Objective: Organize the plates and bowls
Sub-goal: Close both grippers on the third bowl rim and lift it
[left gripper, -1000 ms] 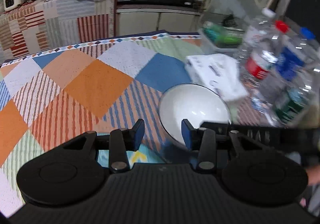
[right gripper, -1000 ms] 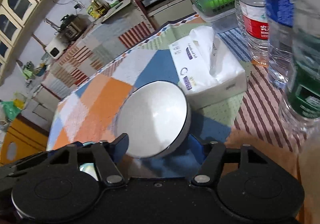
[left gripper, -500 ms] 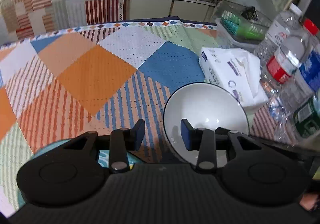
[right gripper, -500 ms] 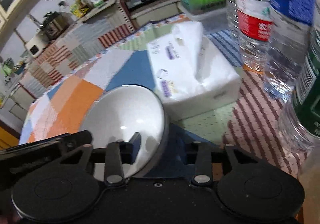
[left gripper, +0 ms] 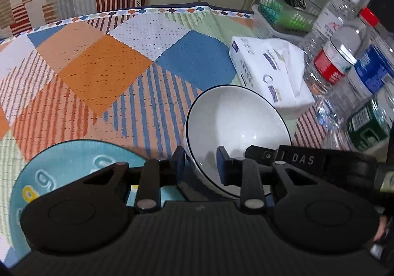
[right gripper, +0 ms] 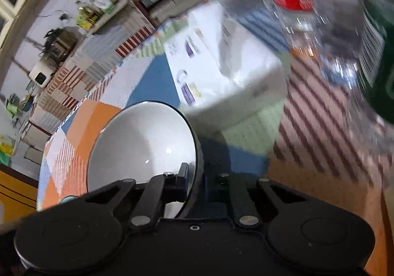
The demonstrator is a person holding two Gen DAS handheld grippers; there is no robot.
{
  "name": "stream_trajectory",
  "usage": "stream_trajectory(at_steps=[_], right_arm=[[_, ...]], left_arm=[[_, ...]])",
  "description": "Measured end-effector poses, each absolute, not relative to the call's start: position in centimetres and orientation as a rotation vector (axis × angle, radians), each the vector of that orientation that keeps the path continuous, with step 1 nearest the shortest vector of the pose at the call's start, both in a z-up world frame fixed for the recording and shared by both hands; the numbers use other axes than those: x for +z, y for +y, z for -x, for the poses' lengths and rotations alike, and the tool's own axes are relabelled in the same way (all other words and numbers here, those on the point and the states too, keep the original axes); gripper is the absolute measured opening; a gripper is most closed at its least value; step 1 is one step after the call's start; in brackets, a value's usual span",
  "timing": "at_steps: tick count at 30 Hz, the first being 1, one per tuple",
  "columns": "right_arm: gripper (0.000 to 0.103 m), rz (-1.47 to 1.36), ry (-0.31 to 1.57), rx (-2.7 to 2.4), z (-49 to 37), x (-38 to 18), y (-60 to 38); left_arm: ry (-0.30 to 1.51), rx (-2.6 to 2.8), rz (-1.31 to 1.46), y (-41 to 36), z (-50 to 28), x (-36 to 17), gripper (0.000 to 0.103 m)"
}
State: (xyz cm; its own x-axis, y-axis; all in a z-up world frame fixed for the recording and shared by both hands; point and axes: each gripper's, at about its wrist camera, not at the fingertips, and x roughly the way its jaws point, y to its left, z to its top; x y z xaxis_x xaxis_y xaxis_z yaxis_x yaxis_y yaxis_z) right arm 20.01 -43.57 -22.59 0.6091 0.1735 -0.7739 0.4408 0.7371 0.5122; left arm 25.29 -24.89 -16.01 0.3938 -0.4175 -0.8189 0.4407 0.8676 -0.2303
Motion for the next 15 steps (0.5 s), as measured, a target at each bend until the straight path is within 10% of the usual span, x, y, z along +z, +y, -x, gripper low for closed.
stream_trajectory(at_steps=[15], right_arm=[[0.017,-0.835,0.915,-0.016,-14.0,-18.5,-41.2]], left_arm=[[0.954,-0.561,-0.034,-20.2,-18.1,-9.4,0.022]])
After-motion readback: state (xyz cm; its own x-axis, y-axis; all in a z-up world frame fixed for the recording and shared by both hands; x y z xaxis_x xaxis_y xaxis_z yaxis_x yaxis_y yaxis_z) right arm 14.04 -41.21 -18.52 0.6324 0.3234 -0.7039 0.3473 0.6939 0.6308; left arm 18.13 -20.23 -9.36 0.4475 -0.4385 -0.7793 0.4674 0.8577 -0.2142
